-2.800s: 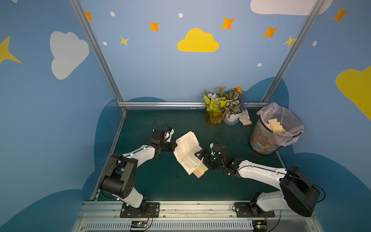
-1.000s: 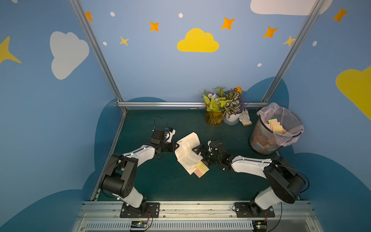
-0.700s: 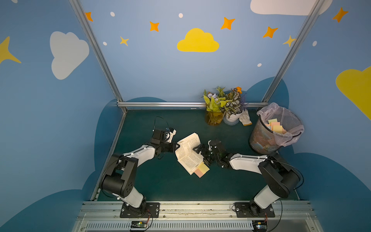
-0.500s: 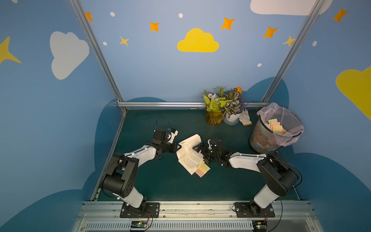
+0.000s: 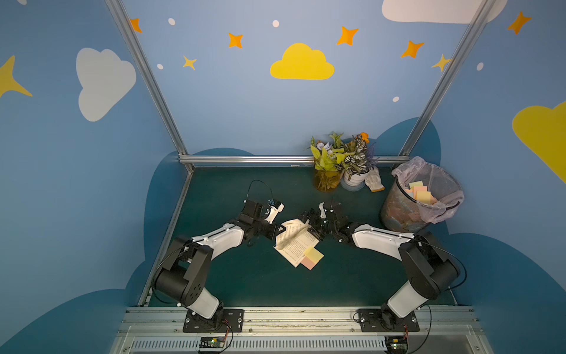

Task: Peel off the used sticky note
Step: Turn the page of the book at the center of the board.

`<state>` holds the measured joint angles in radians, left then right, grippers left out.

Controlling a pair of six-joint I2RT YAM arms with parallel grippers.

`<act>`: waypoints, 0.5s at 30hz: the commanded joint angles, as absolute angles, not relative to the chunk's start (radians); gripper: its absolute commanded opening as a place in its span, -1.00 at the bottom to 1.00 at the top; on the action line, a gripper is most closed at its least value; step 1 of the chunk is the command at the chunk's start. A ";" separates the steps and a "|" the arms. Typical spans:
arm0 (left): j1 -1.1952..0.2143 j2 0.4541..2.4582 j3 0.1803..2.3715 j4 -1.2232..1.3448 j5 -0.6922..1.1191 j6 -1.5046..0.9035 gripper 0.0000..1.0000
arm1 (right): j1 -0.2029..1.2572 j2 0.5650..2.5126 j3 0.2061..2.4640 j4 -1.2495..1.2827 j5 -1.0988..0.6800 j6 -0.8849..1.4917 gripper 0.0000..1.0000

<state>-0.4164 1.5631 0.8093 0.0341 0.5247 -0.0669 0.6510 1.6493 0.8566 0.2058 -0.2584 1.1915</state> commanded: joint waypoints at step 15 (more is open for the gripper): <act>-0.511 1.470 0.876 -0.125 0.592 0.161 0.44 | 0.632 1.713 0.826 0.305 -0.319 1.245 0.86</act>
<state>-0.5114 1.4982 0.8333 -0.0769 0.5602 0.1123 0.6365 1.7145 0.8497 0.2489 -0.3084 1.2285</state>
